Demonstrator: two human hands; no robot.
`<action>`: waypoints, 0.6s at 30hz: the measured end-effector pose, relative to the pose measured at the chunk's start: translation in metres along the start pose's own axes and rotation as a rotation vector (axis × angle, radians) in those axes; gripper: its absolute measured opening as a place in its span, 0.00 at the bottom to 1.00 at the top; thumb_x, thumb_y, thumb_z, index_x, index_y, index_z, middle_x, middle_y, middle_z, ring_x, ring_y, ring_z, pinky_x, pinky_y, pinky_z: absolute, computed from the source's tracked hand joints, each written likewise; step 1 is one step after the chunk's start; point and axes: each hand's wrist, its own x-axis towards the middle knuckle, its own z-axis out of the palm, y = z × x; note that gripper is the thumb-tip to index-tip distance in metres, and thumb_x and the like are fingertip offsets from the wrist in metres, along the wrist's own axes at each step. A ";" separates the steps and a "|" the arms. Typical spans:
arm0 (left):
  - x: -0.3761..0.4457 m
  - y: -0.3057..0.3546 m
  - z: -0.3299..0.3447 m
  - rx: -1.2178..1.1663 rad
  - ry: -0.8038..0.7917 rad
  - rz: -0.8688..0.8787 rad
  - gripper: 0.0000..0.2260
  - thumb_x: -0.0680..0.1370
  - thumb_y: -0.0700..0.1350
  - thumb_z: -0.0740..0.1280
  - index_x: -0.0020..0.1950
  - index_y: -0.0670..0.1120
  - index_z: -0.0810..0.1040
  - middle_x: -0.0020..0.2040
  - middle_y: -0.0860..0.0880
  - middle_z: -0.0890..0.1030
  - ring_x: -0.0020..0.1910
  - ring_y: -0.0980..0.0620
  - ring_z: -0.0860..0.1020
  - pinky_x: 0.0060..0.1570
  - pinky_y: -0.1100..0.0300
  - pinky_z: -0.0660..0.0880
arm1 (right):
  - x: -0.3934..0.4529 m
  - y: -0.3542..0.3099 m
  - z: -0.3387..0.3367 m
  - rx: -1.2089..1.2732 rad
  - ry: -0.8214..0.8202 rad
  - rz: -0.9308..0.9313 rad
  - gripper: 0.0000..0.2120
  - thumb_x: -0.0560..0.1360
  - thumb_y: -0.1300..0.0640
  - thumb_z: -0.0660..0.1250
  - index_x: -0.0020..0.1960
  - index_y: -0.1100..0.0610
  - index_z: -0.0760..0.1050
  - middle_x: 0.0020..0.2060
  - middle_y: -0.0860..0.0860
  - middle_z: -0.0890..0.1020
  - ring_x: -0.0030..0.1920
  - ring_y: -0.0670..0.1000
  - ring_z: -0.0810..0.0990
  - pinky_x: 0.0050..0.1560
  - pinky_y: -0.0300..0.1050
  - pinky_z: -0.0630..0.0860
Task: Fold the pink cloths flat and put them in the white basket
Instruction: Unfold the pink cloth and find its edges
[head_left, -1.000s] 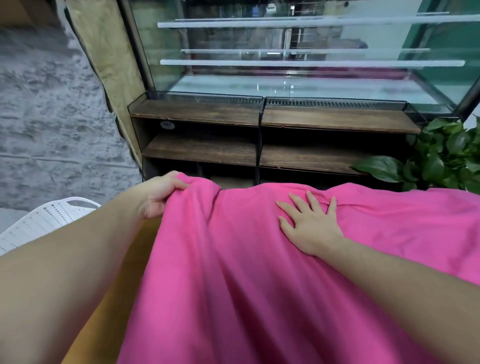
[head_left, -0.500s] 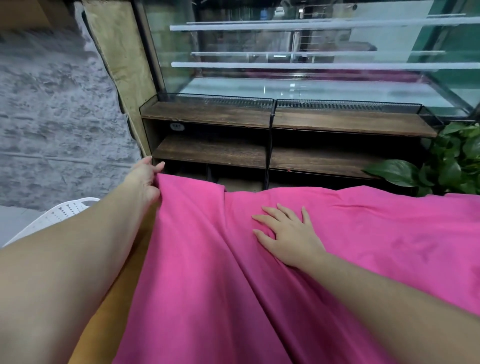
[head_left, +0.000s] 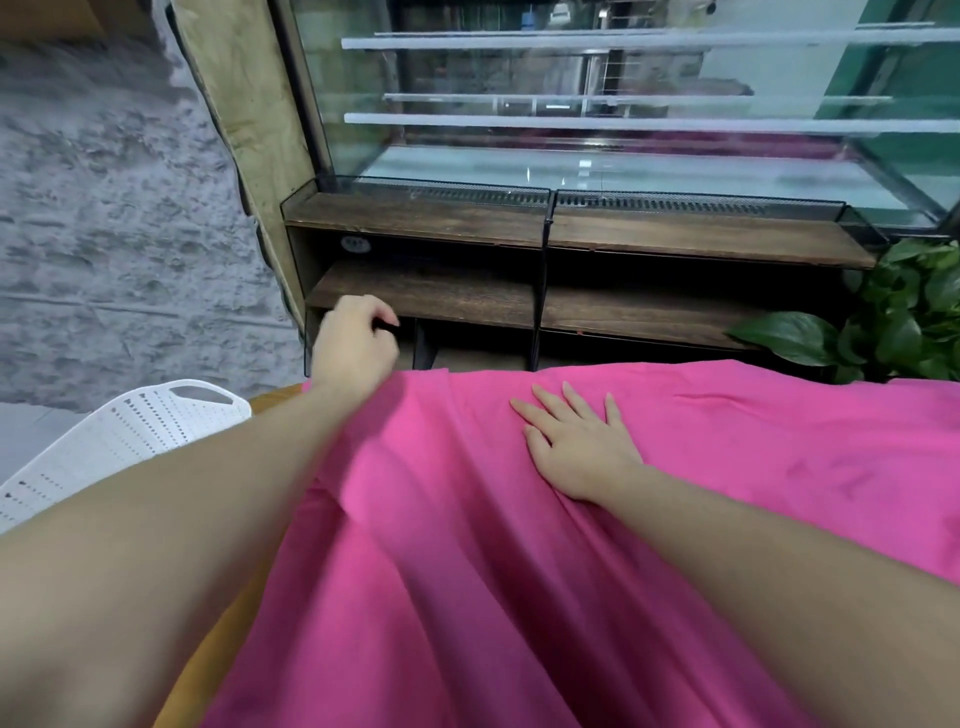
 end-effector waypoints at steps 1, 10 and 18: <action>-0.012 0.009 0.004 0.019 -0.049 0.050 0.12 0.71 0.37 0.62 0.46 0.51 0.81 0.52 0.45 0.80 0.54 0.43 0.77 0.58 0.50 0.74 | 0.003 0.000 -0.003 0.005 -0.039 0.001 0.23 0.83 0.43 0.42 0.78 0.36 0.49 0.80 0.40 0.48 0.80 0.49 0.42 0.75 0.66 0.37; -0.136 0.065 0.015 0.289 -0.419 0.296 0.09 0.76 0.46 0.61 0.51 0.52 0.80 0.51 0.50 0.81 0.52 0.45 0.79 0.52 0.51 0.75 | -0.071 0.015 0.002 0.076 0.023 -0.077 0.24 0.83 0.43 0.51 0.78 0.39 0.54 0.79 0.44 0.56 0.80 0.50 0.49 0.78 0.56 0.44; -0.233 0.094 -0.015 0.425 -0.543 0.380 0.13 0.80 0.51 0.57 0.60 0.54 0.78 0.60 0.53 0.76 0.59 0.47 0.76 0.56 0.49 0.74 | -0.188 0.032 0.000 0.082 -0.057 -0.059 0.25 0.83 0.42 0.50 0.79 0.38 0.52 0.80 0.44 0.54 0.80 0.49 0.49 0.79 0.53 0.45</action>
